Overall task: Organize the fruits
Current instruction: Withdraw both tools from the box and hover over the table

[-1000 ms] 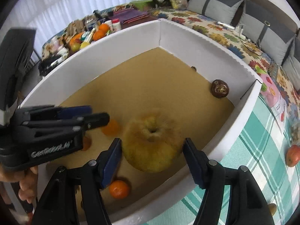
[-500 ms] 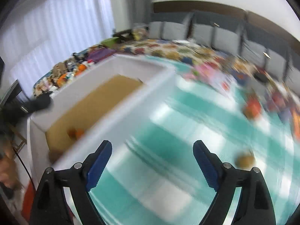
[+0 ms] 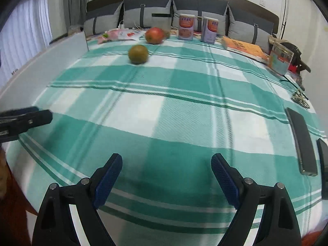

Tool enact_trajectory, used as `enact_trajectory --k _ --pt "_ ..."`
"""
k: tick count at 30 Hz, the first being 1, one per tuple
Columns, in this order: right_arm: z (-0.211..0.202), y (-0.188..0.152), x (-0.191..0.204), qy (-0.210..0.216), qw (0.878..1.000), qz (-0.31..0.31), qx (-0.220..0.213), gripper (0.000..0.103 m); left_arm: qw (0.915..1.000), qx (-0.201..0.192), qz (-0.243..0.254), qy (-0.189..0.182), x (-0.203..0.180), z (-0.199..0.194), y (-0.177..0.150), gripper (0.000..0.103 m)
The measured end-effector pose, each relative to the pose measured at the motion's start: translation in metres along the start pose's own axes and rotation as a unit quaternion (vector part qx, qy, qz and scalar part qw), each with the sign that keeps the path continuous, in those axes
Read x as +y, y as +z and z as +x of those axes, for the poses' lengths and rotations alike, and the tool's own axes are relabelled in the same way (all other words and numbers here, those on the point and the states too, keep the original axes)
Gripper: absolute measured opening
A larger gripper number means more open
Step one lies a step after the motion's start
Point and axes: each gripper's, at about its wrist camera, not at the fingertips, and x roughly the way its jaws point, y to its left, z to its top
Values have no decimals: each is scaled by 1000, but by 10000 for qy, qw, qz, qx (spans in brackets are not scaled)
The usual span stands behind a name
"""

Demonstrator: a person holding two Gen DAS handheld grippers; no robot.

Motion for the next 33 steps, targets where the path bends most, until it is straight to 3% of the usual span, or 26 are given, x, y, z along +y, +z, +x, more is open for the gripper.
enact_trajectory --k 4,7,14,19,23,28,31,33 --pt "4 2 -8 66 9996 248 -69 88 9995 95 69 285 2 23 1 86" --pt "9 -3 -7 47 9997 230 -1 88 9989 -91 248 395 2 25 -5 89" --pt "19 -7 -2 -61 9999 134 85 91 9985 -96 270 461 1 30 -4 94" --pt "18 -2 -11 -219 9986 448 195 93 9986 -97 271 452 0 30 -4 94" --pt "26 14 -32 -290 9938 1022 342 93 9986 -96 270 452 0 30 -4 94" --pt "57 44 -50 -518 9920 1038 490 93 9986 -97 270 452 0 30 -4 94" --pt "77 56 -63 -579 9904 1144 509 103 9986 -97 270 454 0 30 -4 94" --pt "83 61 -67 -651 9916 1031 442 103 9986 -98 269 454 0 30 -4 94"
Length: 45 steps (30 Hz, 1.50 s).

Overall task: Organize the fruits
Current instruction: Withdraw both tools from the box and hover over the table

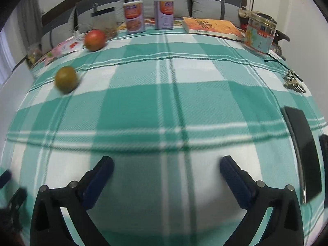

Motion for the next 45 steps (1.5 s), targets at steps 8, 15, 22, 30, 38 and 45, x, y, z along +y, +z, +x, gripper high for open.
enact_trajectory --k 8,15,22,30,38,45 --pt "1 2 -1 -36 10000 81 -10 103 10000 -1 -1 -1 0 0 0 94" --pt "2 2 -1 -30 10000 82 -4 103 10000 -2 -1 1 0 0 0 94" --pt "1 2 -1 -28 10000 78 -4 103 10000 -2 0 0 0 0 0 94" --pt "2 3 -1 -27 10000 78 -4 103 10000 -2 -1 -1 0 0 0 94" --pt "1 2 -1 -26 10000 75 -4 103 10000 -2 -3 5 0 0 0 94" --pt "1 2 -1 -25 10000 73 -3 103 10000 -3 -5 5 0 0 0 94"
